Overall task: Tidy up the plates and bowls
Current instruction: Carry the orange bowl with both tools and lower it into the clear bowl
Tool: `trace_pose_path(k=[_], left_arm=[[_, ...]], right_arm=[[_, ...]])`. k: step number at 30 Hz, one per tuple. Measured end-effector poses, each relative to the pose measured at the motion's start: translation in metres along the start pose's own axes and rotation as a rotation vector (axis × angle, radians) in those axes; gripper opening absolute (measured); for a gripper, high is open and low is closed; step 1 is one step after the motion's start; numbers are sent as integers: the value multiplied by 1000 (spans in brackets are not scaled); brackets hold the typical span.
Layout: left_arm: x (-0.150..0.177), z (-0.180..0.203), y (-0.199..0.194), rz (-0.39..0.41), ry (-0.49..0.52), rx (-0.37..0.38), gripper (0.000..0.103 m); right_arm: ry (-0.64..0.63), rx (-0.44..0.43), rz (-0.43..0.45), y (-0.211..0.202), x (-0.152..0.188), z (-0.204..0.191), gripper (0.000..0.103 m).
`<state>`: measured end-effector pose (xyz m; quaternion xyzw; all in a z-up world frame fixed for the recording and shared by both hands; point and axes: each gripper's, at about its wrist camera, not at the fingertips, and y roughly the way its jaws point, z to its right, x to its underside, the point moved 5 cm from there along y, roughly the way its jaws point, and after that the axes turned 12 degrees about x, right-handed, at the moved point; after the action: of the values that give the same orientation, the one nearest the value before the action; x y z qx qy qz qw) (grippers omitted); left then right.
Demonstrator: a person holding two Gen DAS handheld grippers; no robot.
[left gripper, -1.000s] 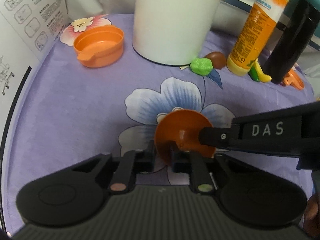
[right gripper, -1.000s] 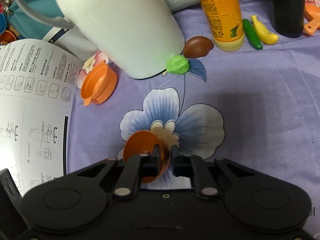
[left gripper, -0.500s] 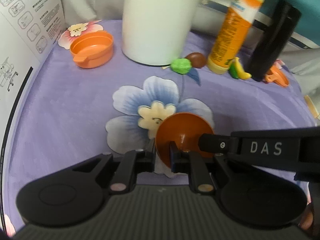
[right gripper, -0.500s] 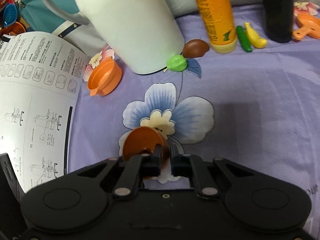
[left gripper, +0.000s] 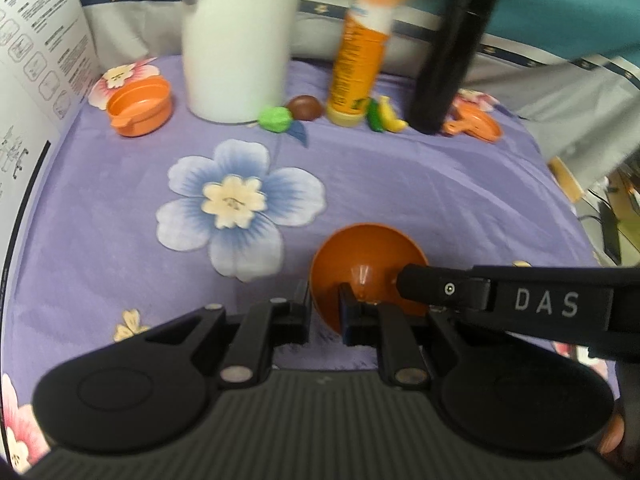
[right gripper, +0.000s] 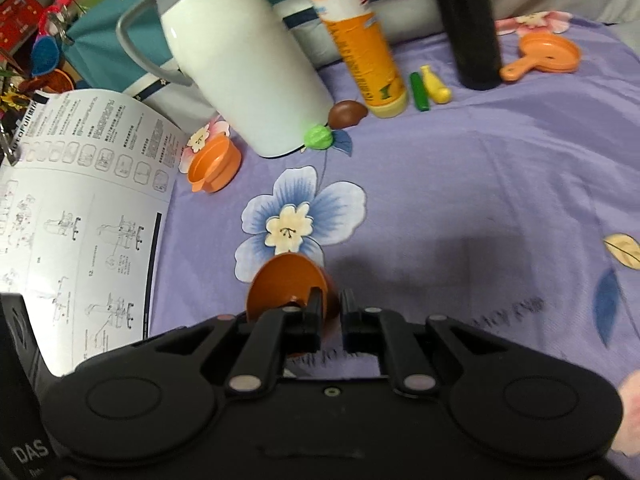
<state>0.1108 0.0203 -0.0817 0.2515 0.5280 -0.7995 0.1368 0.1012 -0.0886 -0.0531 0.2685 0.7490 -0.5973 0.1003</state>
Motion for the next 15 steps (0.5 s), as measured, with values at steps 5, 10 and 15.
trace_pose_path(k=[5, 10, 15], left_arm=[[16, 29, -10, -18, 39, 18, 13], [31, 52, -16, -30, 66, 28, 13], [43, 69, -20, -39, 84, 37, 13]], right_arm=[[24, -1, 16, -26, 18, 25, 9], [57, -10, 26, -45, 34, 49, 9], [77, -9, 36, -59, 47, 67, 9]])
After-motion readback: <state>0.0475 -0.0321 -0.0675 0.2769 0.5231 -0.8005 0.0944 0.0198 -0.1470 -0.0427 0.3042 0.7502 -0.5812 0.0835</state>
